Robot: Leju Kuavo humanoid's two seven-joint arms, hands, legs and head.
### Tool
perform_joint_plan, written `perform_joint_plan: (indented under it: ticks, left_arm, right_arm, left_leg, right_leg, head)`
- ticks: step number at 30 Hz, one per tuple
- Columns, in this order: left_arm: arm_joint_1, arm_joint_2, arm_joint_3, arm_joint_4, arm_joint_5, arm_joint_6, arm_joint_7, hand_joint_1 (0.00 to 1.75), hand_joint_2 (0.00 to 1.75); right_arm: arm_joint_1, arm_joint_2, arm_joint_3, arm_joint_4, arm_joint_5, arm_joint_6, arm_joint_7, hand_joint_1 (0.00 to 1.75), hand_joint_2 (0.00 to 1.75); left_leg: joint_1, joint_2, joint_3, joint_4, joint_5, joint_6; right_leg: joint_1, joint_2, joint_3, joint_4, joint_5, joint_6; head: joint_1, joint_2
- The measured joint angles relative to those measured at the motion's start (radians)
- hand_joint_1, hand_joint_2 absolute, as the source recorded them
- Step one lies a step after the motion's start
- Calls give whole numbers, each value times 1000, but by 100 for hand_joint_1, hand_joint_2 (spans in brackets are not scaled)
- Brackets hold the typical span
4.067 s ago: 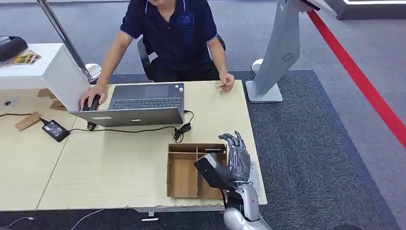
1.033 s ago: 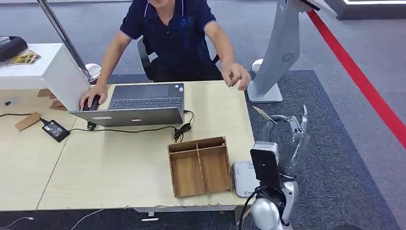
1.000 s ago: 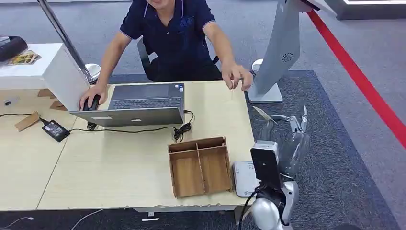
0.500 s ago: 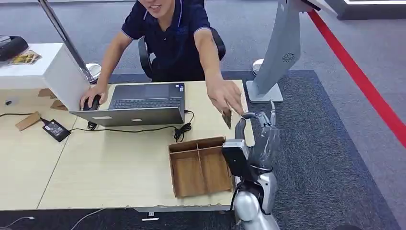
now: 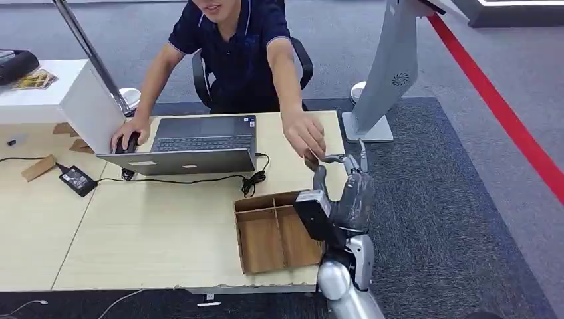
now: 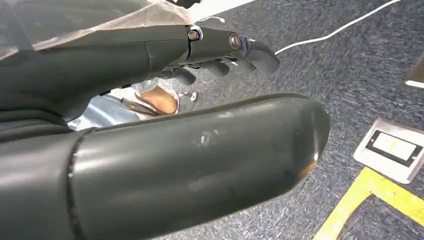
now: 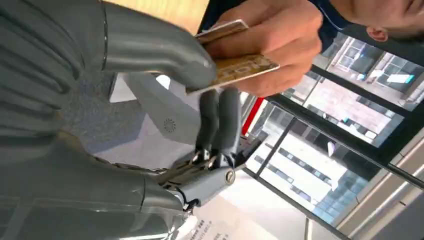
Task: Pass the card to the sensor for recognition and then transmit it.
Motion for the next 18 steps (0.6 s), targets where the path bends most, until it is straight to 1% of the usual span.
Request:
perform_joint_plan:
  ticks: [9,12,18]
  left_arm:
    - [0,0,-3,0,7,0,0,0,0]
    - [0,0,-3,0,13,0,2,0,0]
    - [1,0,-2,0,34,3,6,0,0]
  right_arm:
    - [-2,1,1,23,-15,0,5,0,175]
    - [-2,1,5,24,-24,0,20,0,175]
    - [2,-5,24,23,-56,-1,77,0,175]
  left_leg:
    - [0,0,0,0,0,0]
    - [0,0,0,0,0,0]
    - [0,0,1,0,0,0]
  right_leg:
    - [0,0,0,0,0,0]
    - [0,0,0,0,0,0]
    - [0,0,0,0,0,0]
  head:
    - [0,0]
    - [0,0]
    - [0,0]
